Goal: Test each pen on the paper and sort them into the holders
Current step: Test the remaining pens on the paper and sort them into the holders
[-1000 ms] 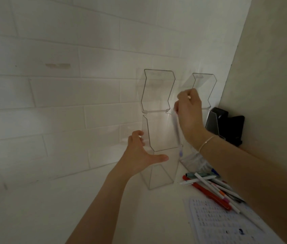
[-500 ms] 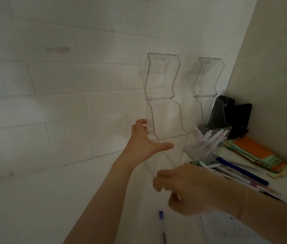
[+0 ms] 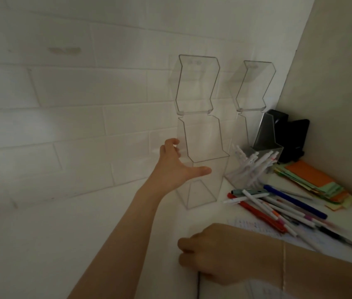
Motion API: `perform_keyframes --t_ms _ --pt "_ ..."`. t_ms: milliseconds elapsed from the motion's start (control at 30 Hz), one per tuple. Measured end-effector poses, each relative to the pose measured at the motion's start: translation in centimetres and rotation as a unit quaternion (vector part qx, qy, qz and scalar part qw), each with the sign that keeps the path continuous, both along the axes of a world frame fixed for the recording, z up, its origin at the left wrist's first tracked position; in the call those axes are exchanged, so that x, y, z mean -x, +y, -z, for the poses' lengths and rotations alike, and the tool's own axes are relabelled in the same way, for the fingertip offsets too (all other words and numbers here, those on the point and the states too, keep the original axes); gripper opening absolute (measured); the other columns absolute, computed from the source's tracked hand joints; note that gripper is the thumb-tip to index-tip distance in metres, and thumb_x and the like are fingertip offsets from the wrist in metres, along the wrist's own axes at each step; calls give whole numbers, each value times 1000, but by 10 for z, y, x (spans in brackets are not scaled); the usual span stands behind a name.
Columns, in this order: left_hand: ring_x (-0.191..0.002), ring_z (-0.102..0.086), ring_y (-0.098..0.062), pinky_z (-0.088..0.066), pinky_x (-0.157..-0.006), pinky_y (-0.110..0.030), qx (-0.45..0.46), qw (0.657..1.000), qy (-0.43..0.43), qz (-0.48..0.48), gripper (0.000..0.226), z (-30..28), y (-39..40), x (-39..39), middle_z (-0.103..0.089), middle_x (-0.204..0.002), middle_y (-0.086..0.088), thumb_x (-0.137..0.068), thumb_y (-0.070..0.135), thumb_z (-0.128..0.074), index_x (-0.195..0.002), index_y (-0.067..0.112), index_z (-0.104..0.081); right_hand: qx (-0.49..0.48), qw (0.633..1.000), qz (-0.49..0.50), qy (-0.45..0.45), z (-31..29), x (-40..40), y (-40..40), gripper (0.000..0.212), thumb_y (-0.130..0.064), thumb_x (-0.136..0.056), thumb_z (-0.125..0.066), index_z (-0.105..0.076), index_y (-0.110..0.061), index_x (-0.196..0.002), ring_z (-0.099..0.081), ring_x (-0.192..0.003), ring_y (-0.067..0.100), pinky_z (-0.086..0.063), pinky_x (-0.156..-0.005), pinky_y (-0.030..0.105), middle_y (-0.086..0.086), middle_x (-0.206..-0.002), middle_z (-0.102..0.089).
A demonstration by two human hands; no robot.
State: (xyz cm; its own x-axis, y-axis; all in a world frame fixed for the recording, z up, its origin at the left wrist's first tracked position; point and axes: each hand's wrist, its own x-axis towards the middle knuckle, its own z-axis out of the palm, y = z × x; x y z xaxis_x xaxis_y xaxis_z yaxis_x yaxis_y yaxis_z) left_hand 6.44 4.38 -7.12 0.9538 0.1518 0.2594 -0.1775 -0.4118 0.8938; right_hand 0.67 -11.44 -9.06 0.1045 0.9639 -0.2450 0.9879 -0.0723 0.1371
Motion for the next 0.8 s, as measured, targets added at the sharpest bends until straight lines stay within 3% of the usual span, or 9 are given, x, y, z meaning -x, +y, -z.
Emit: perform_keyframes --t_ms 133,233,300,367,433,500,600,700,800 --pt "-117 -41 -7 -38 -89 -22 -11 1000 -5 -10 103 2 -1 -1 -32 -130 4 -56 43 -86 -134 25 -23 -52 996 61 -49 -31 -15 0 34 -11 -83 -56 -46 -13 -115 -58 -79 28 -45 -56 39 8 -104 -50" --pt "-116 -44 -11 -44 -88 -25 -6 1000 -21 -14 103 4 0 -3 -33 -123 3 -52 42 -87 -133 21 -26 -254 959 111 -65 -73 -30 -5 24 -10 -71 -58 -49 -18 -91 -56 -61 17 -46 -49 30 0 -80 -54" --pt "-116 -44 -9 -44 -91 -26 -3 1000 -15 -10 106 4 -1 -2 -33 -124 4 -49 48 -86 -132 23 -25 -429 875 220 51 -101 -44 -7 11 -3 -76 -57 -53 -12 -78 -58 -63 22 -51 -55 35 1 -75 -58" --pt "-116 -42 -6 -40 -91 -23 -7 1000 -4 -9 105 2 -1 -2 -32 -126 6 -53 47 -86 -133 25 -23 -523 753 327 229 -128 -60 -4 13 0 -81 -59 -57 -9 -72 -67 -78 32 -56 -69 41 16 -85 -67" --pt "-116 -41 -6 -39 -89 -22 -5 1000 0 -10 105 1 -1 -2 -32 -128 6 -54 46 -86 -134 25 -23 -562 641 356 383 -146 -75 1 20 -4 -90 -51 -58 -2 -72 -68 -82 40 -57 -78 45 32 -94 -66" --pt "-116 -41 -6 -39 -89 -22 -4 1000 1 -10 106 1 -1 -1 -32 -129 5 -54 46 -86 -135 25 -22 -530 597 410 441 -150 -87 9 28 -11 -94 -44 -59 2 -75 -68 -76 36 -58 -78 42 32 -92 -64" --pt "-116 -41 -6 -38 -88 -21 -11 1000 1 -10 106 0 -1 -1 -31 -130 5 -54 46 -86 -136 23 -22 -426 668 480 377 -144 -100 22 13 -8 -93 -49 -56 2 -87 -63 -66 26 -57 -68 32 21 -79 -61" --pt "-116 -40 -5 -36 -87 -20 -20 1000 0 -11 106 0 -1 -1 -31 -130 6 -54 46 -86 -136 23 -21 -322 748 491 308 -137 -107 34 6 2 -84 -62 -58 -1 -82 -65 -64 22 -57 -66 29 18 -76 -65" --pt "-116 -40 -4 -35 -86 -20 -22 1000 5 -11 107 0 -1 0 -30 -130 7 -54 47 -86 -136 23 -21 -237 776 502 300 -128 -109 45 9 2 -78 -70 -65 3 -85 -68 -71 21 -59 -73 28 16 -79 -69"
